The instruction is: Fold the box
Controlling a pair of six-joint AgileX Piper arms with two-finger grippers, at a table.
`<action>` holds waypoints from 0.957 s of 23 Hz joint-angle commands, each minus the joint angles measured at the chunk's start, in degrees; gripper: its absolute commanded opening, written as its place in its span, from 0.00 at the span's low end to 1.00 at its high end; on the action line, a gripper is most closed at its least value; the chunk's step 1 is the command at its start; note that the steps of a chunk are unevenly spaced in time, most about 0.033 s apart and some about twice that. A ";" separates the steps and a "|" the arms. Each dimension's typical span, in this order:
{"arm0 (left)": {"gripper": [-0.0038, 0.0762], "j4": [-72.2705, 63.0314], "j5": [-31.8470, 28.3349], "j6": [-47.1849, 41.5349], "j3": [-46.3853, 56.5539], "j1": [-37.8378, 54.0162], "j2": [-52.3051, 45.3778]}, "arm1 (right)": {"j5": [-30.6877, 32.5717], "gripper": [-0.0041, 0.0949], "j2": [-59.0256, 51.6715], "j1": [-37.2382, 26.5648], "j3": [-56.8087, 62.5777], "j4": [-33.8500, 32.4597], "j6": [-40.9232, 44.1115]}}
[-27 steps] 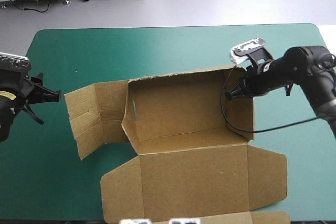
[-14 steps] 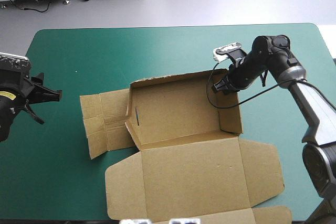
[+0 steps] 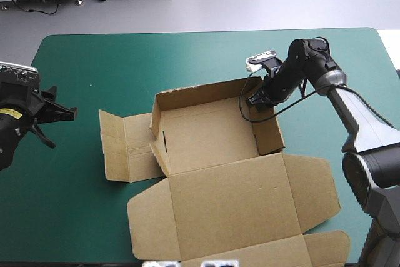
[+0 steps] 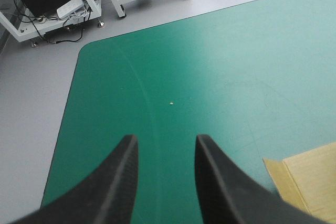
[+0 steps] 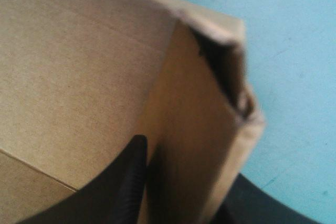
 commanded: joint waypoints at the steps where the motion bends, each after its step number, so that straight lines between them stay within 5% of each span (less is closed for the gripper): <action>1: 0.38 -1.00 -3.90 0.27 -1.48 -0.48 -0.87 | 1.92 0.55 -2.71 -0.02 -2.85 0.52 0.96; 9: 0.38 1.00 -3.90 -0.49 -1.48 -0.48 -0.64 | 2.04 0.59 -11.18 -0.02 -4.18 -2.31 3.75; 13: 0.38 1.22 -3.76 -0.49 -1.48 -0.48 -0.64 | 2.04 0.59 -16.58 -0.02 6.15 -2.31 4.12; 22: 0.38 0.90 -3.76 -0.49 -1.48 -0.48 -0.64 | 1.84 0.58 -13.49 0.08 13.49 1.95 3.42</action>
